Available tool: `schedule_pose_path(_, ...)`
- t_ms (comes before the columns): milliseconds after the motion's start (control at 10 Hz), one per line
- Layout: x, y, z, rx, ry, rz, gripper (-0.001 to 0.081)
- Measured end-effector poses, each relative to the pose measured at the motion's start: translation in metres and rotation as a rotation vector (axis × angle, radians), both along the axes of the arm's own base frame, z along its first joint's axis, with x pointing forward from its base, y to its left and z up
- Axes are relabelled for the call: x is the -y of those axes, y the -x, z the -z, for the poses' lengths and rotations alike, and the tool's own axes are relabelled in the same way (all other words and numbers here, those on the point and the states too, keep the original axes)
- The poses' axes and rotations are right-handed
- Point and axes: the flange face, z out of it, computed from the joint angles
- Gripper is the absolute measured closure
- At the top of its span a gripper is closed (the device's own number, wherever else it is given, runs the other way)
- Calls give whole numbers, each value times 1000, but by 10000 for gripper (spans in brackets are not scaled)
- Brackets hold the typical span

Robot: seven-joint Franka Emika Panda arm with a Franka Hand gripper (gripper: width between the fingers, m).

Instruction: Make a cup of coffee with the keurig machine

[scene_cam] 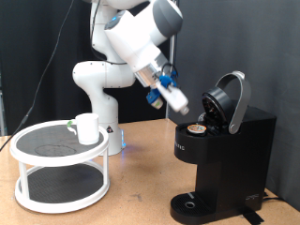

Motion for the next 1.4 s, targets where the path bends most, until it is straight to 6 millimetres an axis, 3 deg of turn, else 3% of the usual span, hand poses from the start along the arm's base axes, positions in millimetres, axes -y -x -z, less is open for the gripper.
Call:
schedule_pose_path(400, -20, 3, -59, 98, -111, -11, 806)
schedule_pose_path(800, -56, -5, -108, 157, -202, -7, 806)
schedule_pose_path(1400, -135, -12, -147, 110, -81, -27, 806)
